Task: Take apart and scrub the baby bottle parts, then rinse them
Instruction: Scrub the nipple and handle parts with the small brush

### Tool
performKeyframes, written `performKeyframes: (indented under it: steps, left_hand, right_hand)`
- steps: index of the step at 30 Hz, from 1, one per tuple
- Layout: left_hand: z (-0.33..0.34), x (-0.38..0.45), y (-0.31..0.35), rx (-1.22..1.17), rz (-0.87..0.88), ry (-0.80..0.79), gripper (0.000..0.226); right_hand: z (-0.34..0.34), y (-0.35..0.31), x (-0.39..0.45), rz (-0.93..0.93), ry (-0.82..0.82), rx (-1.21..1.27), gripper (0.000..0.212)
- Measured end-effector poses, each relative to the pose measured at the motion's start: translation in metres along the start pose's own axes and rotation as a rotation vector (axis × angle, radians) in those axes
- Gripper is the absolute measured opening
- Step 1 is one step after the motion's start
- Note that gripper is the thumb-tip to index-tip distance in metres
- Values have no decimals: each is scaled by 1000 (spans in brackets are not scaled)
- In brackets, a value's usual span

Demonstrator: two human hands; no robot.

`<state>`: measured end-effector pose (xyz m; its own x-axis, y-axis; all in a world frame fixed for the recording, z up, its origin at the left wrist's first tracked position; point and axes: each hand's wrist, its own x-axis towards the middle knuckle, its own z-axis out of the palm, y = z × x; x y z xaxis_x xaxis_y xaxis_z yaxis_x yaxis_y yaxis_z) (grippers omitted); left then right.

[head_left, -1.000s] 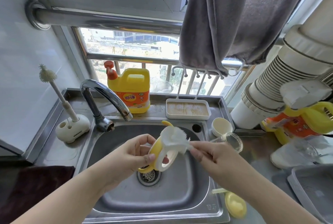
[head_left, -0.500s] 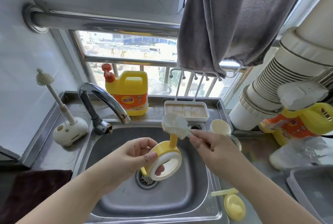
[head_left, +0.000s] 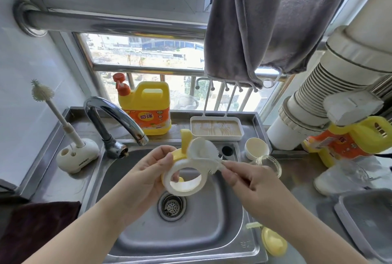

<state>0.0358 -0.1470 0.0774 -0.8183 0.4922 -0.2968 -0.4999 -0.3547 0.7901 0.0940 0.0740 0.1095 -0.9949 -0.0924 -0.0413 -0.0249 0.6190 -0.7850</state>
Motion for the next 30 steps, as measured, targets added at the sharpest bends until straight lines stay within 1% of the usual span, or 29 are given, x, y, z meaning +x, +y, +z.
performKeyframes:
  steps: [1,3,5,7,9,12,15,17,18,19,22,23,27,30]
  left_hand:
    - [-1,1,-1,5,-5,-11,46]
    - [2,1,-2,5,-27,-21,50]
    - [7,1,-2,-14,-52,11,42]
    - [8,2,-2,7,-70,75,32]
    - [7,4,-1,55,-80,137,30]
    - [7,5,-1,85,-70,211,29]
    - [8,8,2,43,-45,229,29]
    - [7,8,7,8,-18,256,28]
    - [7,8,9,5,-6,262,27]
    - [6,7,10,13,6,259,26]
    - [8,7,8,47,11,224,30]
    - [8,7,7,45,7,209,30]
    - [10,5,8,31,-27,126,26]
    - [15,6,10,18,-27,127,22]
  right_hand:
    - [0,0,-1,-4,9,-4,18]
    - [0,5,-2,15,52,-19,18]
    - [0,7,-4,23,72,-16,18]
    - [-1,7,-8,5,68,-35,19]
    - [-3,10,-13,-9,54,-119,36]
    - [-1,14,-8,-45,53,-320,54]
    - [5,20,-6,-38,54,-449,81]
    - [9,29,-11,-25,32,-487,98]
    - [9,30,-12,-25,22,-487,99]
    - [8,28,-13,-23,14,-470,92]
    - [3,15,-7,-49,48,-295,47]
    - [3,12,-4,-47,65,-265,40]
    - [9,4,-4,-33,97,-149,31]
    - [18,3,-3,-39,127,-76,42]
